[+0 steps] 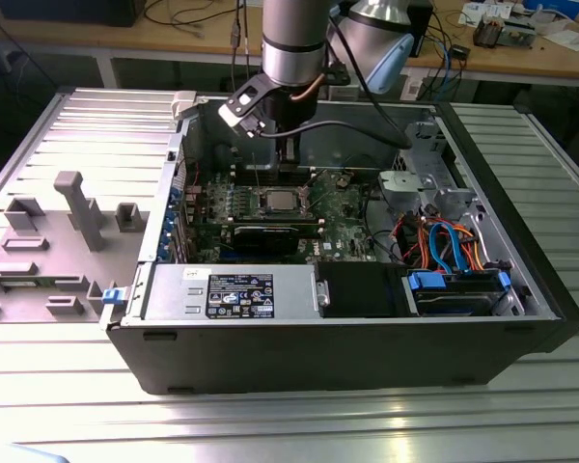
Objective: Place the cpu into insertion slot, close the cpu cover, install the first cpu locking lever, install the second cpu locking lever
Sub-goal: 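Close the cpu cover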
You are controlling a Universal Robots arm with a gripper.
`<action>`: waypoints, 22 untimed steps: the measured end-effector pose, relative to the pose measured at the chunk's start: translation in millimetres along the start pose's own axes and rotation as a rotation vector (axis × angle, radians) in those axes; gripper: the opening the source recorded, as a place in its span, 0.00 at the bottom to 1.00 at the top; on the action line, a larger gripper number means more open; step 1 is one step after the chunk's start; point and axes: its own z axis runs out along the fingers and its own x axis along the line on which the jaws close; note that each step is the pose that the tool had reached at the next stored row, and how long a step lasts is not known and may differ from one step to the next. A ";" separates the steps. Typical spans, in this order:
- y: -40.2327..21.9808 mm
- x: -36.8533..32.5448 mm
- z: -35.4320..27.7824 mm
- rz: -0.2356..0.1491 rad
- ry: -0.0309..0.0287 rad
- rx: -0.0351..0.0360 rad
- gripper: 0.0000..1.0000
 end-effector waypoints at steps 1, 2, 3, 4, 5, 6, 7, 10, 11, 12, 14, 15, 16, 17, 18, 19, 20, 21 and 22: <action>0.3 0.0 0.0 0.000 0.0000 -0.0001 0.11; 0.7 0.0 0.0 0.000 0.0000 -0.0001 0.11; 0.9 0.0 0.0 0.000 -0.0001 0.0000 0.11; 1.2 0.0 0.0 0.000 0.0000 -0.0001 0.11; 1.3 0.0 0.0 0.000 0.0000 0.0000 0.11; 1.5 0.0 0.0 0.000 0.0000 -0.0001 0.11; 1.5 0.0 0.0 0.000 0.0000 0.0000 0.11; 1.6 0.0 0.0 0.000 0.0000 -0.0001 0.11; 1.6 0.0 0.0 0.000 0.0000 0.0000 0.11; 1.6 0.0 0.0 0.000 -0.0001 0.0000 0.11; 1.6 0.0 0.0 0.000 0.0000 0.0000 0.11; 1.7 0.0 0.0 0.000 0.0000 -0.0001 0.11; 1.7 0.0 0.0 0.000 0.0000 0.0000 0.11; 1.7 0.0 0.0 0.000 0.0000 0.0000 0.11; 1.8 0.1 -0.5 0.000 0.0002 -0.0001 0.11; 1.8 0.1 -2.7 -0.001 0.0008 -0.0001 0.11; 1.8 0.1 -4.7 -0.001 0.0007 0.0000 0.11; 1.8 0.2 -7.1 -0.002 0.0008 0.0000 0.11; 1.9 0.2 -9.4 -0.003 0.0008 0.0000 0.11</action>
